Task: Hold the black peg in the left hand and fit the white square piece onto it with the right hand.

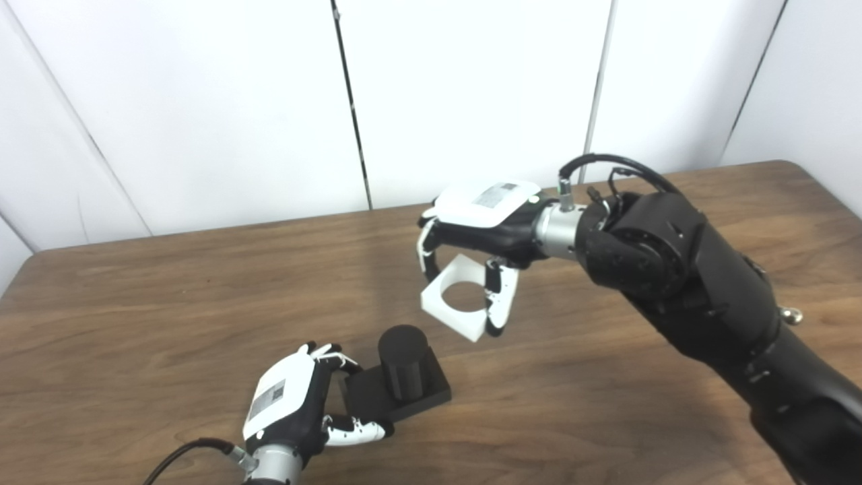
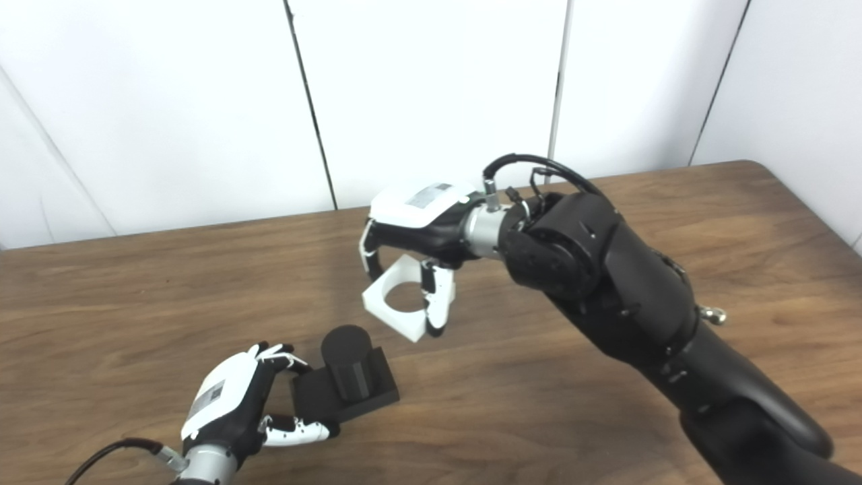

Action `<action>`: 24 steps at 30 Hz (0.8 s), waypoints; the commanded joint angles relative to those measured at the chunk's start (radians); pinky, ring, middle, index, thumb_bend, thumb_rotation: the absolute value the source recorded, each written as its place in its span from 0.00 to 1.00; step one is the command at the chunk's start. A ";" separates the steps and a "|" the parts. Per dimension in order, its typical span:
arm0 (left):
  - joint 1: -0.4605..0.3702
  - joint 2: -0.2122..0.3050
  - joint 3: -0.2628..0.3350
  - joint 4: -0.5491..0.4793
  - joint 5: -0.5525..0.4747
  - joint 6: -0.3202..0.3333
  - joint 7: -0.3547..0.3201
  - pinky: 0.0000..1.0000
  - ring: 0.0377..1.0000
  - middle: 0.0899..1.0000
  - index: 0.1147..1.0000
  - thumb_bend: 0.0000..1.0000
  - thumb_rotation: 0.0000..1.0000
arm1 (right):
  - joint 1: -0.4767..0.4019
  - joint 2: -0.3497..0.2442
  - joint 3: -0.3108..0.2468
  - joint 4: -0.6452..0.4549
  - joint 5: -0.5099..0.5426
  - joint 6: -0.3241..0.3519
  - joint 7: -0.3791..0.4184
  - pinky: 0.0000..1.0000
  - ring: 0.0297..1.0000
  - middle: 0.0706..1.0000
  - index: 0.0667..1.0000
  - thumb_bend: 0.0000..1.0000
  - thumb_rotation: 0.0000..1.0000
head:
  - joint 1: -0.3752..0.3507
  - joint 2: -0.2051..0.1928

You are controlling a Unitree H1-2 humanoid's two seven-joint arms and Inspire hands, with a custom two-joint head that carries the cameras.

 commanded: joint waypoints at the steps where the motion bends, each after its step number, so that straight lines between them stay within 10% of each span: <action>1: 0.016 -0.004 -0.008 0.015 0.039 0.013 -0.038 1.00 1.00 0.90 0.42 0.51 0.07 | -0.069 0.009 -0.016 -0.019 0.008 -0.011 -0.007 0.97 0.93 0.76 0.45 0.52 0.13 | 0.019 0.012; 24: -0.019 -0.069 0.007 -0.011 0.113 0.013 -0.128 1.00 1.00 0.89 0.42 0.51 0.06 | -0.093 0.057 -0.002 -0.014 0.034 0.007 0.034 0.98 0.93 0.77 0.45 0.52 0.13 | 0.113 0.122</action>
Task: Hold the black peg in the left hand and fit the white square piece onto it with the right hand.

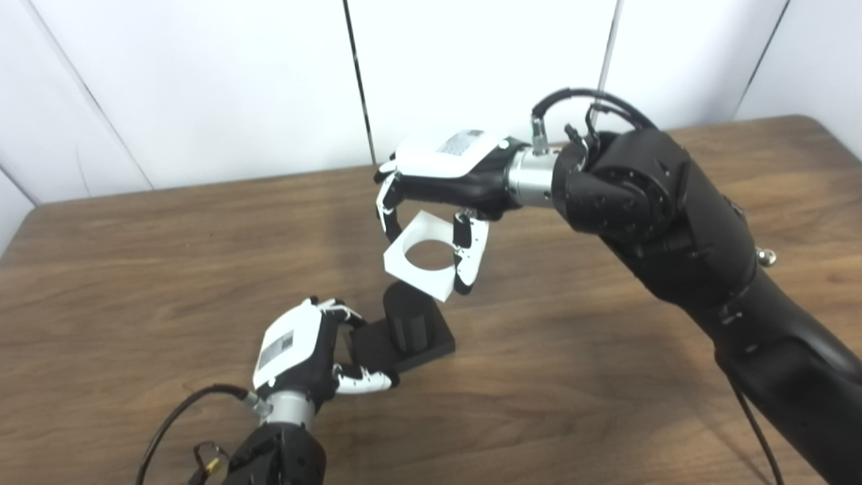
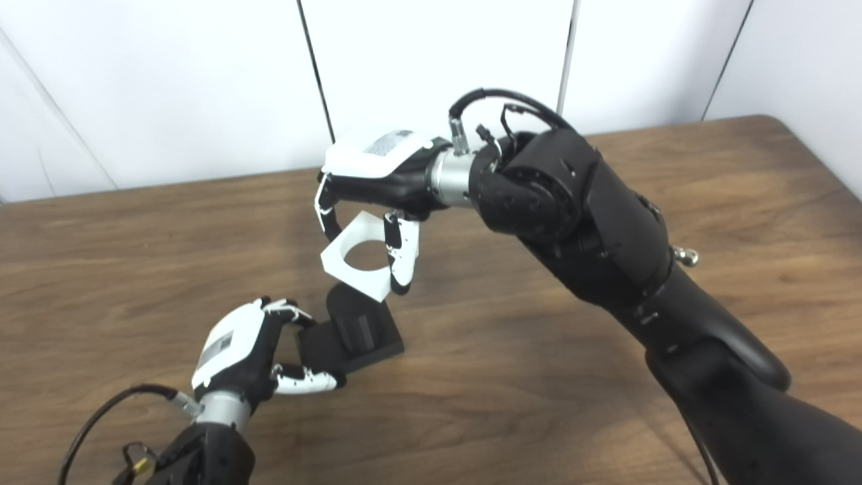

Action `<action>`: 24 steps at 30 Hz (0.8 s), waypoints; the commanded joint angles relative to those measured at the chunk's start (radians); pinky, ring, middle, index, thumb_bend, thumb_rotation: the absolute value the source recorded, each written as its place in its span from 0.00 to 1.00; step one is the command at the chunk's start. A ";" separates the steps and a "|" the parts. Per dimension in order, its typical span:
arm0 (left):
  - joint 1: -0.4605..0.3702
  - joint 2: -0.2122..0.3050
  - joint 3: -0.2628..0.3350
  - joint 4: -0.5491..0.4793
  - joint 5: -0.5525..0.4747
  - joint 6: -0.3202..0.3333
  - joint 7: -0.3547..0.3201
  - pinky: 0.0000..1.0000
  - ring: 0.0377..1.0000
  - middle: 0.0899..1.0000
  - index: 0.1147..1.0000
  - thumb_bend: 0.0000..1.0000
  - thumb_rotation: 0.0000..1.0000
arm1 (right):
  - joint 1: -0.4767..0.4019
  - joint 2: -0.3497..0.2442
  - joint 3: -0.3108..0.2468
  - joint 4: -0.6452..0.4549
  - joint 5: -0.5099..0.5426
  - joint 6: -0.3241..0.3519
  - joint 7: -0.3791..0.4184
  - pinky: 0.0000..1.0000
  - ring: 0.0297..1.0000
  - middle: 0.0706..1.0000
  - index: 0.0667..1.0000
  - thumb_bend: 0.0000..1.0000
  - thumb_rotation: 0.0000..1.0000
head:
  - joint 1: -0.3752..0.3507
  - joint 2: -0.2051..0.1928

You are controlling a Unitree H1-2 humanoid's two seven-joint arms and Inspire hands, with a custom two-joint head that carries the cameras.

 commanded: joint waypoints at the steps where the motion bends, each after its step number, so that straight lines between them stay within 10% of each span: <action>1: -0.008 -0.012 -0.009 0.004 0.024 0.004 -0.045 1.00 1.00 0.89 0.42 0.51 0.06 | -0.035 0.004 -0.007 -0.015 0.002 -0.006 -0.012 0.98 0.92 0.77 0.45 0.52 0.13 | 0.003 0.000; 24: 0.002 -0.056 -0.020 0.006 0.050 0.002 -0.036 1.00 1.00 0.89 0.42 0.51 0.06 | 0.054 0.043 0.012 0.026 -0.015 -0.064 -0.113 0.96 0.91 0.74 0.45 0.52 0.13 | 0.038 -0.013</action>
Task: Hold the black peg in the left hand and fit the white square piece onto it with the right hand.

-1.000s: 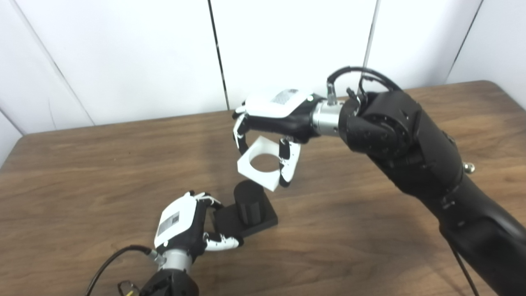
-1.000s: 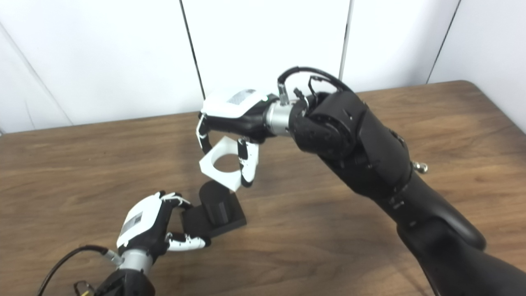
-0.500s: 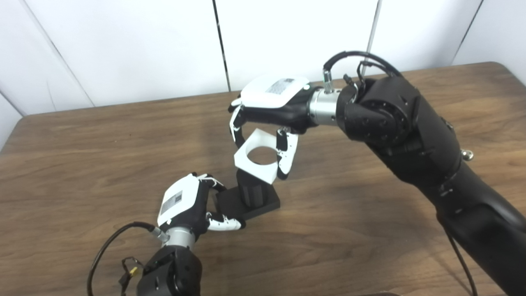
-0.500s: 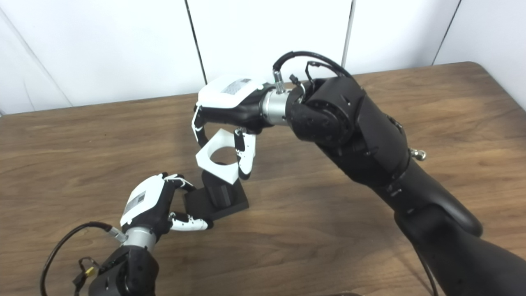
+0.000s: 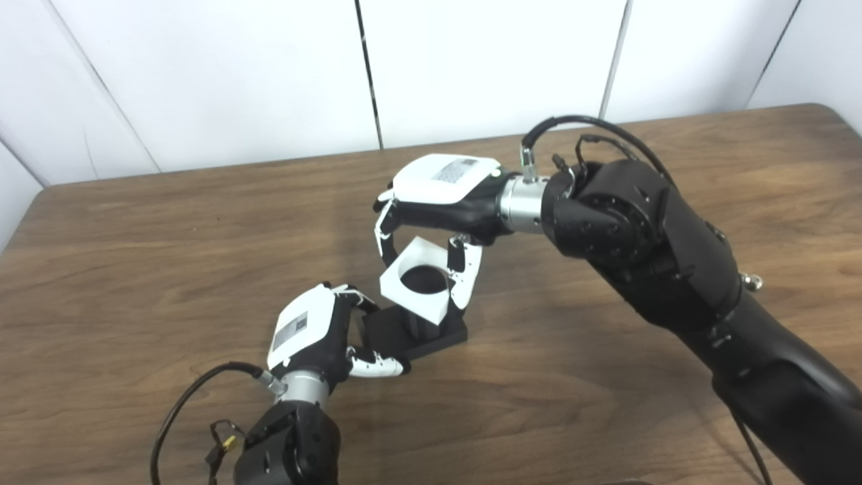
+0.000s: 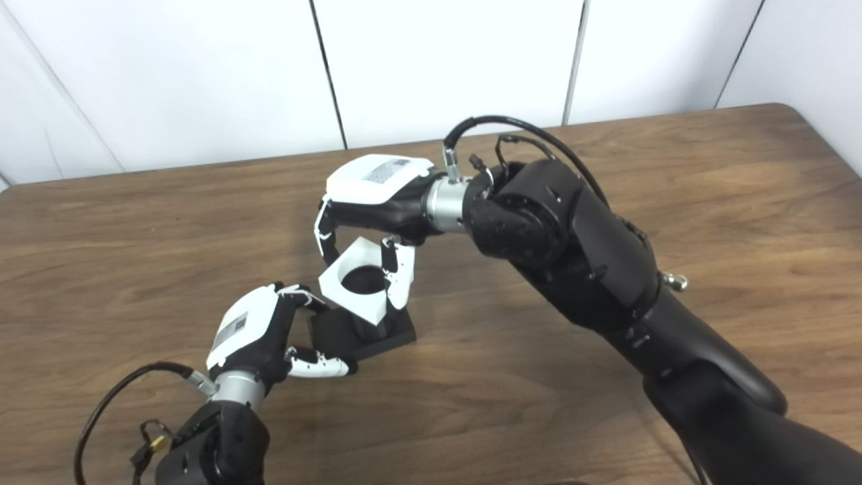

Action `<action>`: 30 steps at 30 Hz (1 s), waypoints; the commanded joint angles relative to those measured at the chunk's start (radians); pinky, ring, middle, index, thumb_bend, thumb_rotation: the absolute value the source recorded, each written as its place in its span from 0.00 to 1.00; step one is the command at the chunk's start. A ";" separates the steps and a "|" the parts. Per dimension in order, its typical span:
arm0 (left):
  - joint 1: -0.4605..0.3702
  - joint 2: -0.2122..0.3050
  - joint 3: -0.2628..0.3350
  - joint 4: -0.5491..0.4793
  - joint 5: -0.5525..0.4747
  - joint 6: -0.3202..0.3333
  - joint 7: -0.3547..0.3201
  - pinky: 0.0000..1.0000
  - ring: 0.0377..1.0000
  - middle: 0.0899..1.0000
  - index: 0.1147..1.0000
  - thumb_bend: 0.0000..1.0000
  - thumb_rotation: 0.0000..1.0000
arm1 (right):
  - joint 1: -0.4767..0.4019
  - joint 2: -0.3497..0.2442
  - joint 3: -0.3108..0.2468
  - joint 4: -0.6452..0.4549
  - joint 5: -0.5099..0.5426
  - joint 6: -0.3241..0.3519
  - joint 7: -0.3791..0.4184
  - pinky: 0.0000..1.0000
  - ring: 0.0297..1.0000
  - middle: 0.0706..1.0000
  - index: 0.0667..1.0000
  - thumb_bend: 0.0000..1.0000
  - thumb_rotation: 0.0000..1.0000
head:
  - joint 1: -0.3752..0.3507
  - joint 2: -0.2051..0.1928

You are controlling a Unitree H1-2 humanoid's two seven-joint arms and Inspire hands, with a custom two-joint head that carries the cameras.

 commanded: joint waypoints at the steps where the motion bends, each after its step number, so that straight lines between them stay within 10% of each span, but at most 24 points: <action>1: 0.008 -0.017 -0.021 0.005 0.010 -0.001 -0.012 1.00 1.00 0.89 0.42 0.51 0.06 | -0.036 0.001 -0.021 -0.011 -0.009 -0.027 -0.043 0.96 0.91 0.74 0.45 0.52 0.13 | -0.001 -0.002; 30: 0.006 -0.070 -0.023 -0.011 0.045 -0.002 -0.032 1.00 1.00 0.89 0.42 0.51 0.06 | -0.021 -0.013 -0.021 -0.017 0.016 -0.022 -0.019 0.95 0.92 0.75 0.45 0.52 0.13 | -0.004 0.018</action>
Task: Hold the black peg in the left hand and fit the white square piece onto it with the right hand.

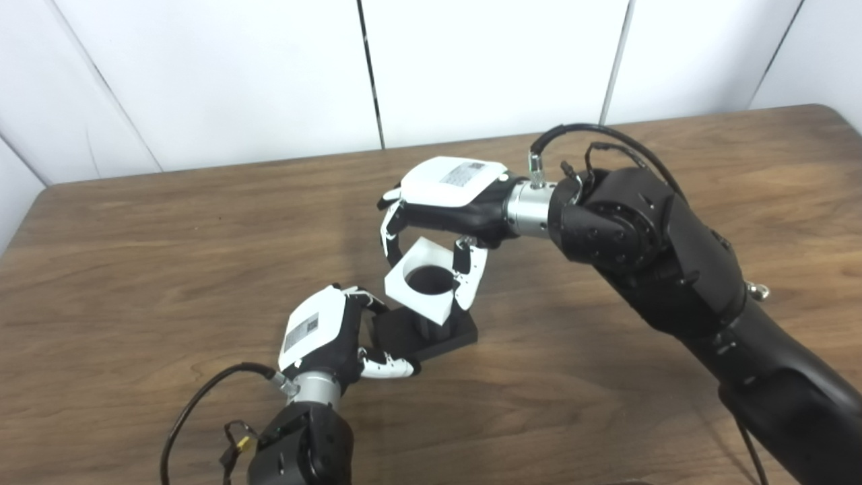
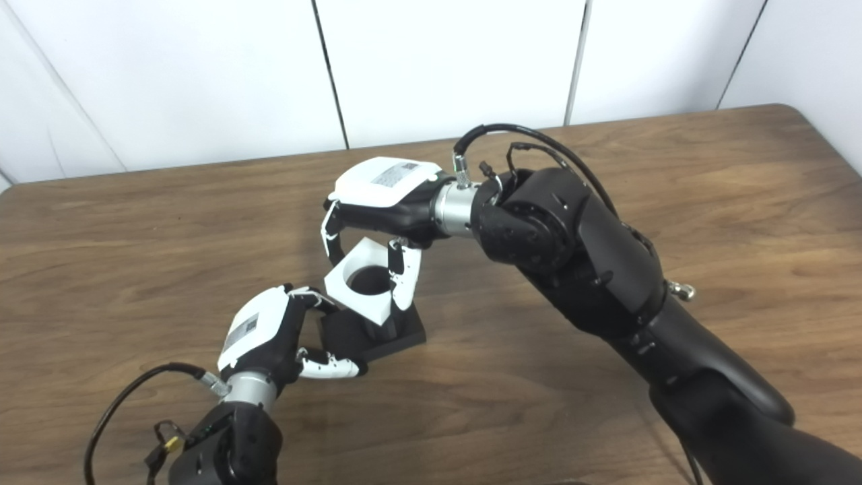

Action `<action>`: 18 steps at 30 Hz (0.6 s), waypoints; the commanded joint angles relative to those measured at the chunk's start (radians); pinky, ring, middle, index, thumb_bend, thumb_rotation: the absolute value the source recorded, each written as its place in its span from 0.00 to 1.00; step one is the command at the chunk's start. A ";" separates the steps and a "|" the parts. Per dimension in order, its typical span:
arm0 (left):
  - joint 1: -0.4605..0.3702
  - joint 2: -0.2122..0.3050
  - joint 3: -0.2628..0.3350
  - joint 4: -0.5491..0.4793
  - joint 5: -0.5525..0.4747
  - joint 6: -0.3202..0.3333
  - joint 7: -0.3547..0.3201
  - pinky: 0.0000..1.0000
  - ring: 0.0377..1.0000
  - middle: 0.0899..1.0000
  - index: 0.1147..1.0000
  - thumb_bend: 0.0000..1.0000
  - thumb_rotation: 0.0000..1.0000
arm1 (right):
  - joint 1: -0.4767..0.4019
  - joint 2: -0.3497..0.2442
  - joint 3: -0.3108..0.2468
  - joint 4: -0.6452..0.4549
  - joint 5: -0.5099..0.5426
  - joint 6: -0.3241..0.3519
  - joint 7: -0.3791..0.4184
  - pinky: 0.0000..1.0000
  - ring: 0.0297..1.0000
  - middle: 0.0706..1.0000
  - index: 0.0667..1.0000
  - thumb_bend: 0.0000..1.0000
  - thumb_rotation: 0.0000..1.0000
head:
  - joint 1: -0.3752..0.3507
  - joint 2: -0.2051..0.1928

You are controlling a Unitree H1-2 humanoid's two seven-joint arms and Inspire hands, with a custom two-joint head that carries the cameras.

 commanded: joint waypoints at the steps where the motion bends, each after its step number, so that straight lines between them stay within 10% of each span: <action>1: -0.005 -0.034 -0.013 -0.011 0.010 -0.002 -0.028 1.00 1.00 0.88 0.42 0.51 0.06 | -0.034 -0.008 -0.012 -0.027 0.006 -0.014 -0.013 0.95 0.92 0.75 0.45 0.52 0.13 | 0.000 0.001; 18: -0.011 -0.034 -0.006 -0.020 0.012 -0.002 -0.047 1.00 1.00 0.89 0.42 0.51 0.06 | -0.014 -0.024 0.002 -0.038 0.016 -0.009 0.036 0.97 0.92 0.76 0.45 0.52 0.13 | -0.031 0.014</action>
